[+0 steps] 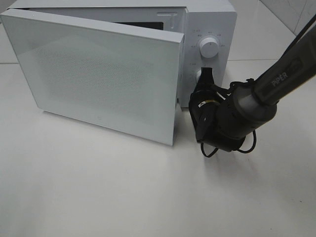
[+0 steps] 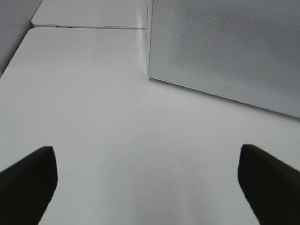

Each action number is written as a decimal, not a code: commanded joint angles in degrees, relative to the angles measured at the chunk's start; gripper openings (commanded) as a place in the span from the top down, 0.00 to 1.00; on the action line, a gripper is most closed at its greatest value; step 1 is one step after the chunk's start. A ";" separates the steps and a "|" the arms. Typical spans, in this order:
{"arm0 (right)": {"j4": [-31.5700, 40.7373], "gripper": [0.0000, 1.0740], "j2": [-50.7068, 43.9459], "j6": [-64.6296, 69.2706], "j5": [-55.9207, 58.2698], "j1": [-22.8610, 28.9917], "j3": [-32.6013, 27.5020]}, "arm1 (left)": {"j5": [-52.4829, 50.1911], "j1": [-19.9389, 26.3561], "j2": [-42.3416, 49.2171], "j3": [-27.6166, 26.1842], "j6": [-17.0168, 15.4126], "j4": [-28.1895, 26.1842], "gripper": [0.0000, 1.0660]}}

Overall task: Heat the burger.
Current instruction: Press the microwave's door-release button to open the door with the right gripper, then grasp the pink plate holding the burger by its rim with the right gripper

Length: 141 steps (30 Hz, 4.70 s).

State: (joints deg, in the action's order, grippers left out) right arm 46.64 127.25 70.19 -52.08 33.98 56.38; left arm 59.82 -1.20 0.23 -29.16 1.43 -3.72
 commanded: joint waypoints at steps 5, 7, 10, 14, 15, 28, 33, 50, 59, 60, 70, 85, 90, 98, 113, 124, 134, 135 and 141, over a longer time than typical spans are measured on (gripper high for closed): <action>-5.50 1.00 -0.80 -1.72 -15.53 -2.75 5.61 | -0.46 0.29 1.03 0.23 -0.17 -0.29 0.06; -5.56 1.00 -0.80 -1.72 -15.30 -2.75 5.61 | -0.46 0.29 1.03 0.23 -0.17 -0.29 0.06; -5.61 1.00 -0.80 -1.72 -14.84 -2.75 5.61 | -0.46 0.29 1.03 0.23 -0.17 -0.29 0.06; -5.61 1.00 -1.20 -1.72 -13.41 -2.69 5.50 | -0.46 0.29 1.03 0.23 -0.17 -0.29 0.06; -5.90 1.00 -1.43 -1.72 -13.24 -2.64 5.50 | -0.46 0.29 1.03 0.23 -0.17 -0.29 0.06; -6.99 1.00 -5.50 -1.49 -6.02 -2.52 1.55 | -0.46 0.29 1.03 0.23 -0.17 -0.29 0.06; -7.22 1.00 -6.53 -1.49 -2.52 -1.89 -0.29 | -0.46 0.29 1.03 0.23 -0.17 -0.29 0.06; -8.94 1.00 -12.49 -7.51 10.77 -1.20 -8.37 | -0.46 0.29 1.03 0.23 -0.17 -0.23 0.06; -17.82 1.00 -18.28 -20.40 19.54 -1.20 -9.57 | -0.46 0.29 1.03 0.23 -0.17 -0.23 0.06; -17.88 1.00 -19.60 -25.04 22.00 -1.20 -9.57 | -0.46 0.29 1.03 0.23 -0.17 -0.23 0.06; -18.05 1.00 -24.47 -55.81 40.22 -1.43 -8.25 | -0.46 0.29 1.03 0.23 -0.17 -0.23 0.06; -28.76 1.00 -26.64 -82.45 71.62 -1.43 -0.80 | -0.46 0.29 1.03 0.23 -0.17 -0.23 0.06; -34.72 1.00 -26.70 -87.49 82.39 -1.43 3.21 | -0.46 0.29 1.03 0.23 -0.17 -0.23 0.06; -44.69 0.99 -26.70 -98.26 95.40 -1.43 9.22 | -0.46 0.29 1.03 0.23 -0.17 -0.23 0.06; -52.48 0.95 -26.70 -131.49 96.54 -1.26 14.21 | -0.46 0.29 1.03 0.23 -0.17 -0.23 0.06; -57.64 0.88 -26.70 -134.59 94.65 -1.26 14.95 | -0.46 0.29 1.03 0.23 -0.17 -0.23 0.06; -63.37 0.60 -26.70 -131.89 85.03 2.29 14.95 | -0.46 0.29 1.03 0.23 -0.17 -0.23 0.06; -63.37 0.60 -26.70 -131.89 85.03 2.29 14.95 | -0.46 0.29 1.03 0.23 -0.17 -0.23 0.06; -64.69 0.32 -26.59 -128.23 78.67 4.01 14.95 | -0.46 0.29 1.03 0.23 -0.17 -0.23 0.06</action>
State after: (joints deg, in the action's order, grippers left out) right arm -17.53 101.18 -59.01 27.67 37.76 71.10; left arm 59.82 -1.20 0.23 -29.16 1.43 -3.72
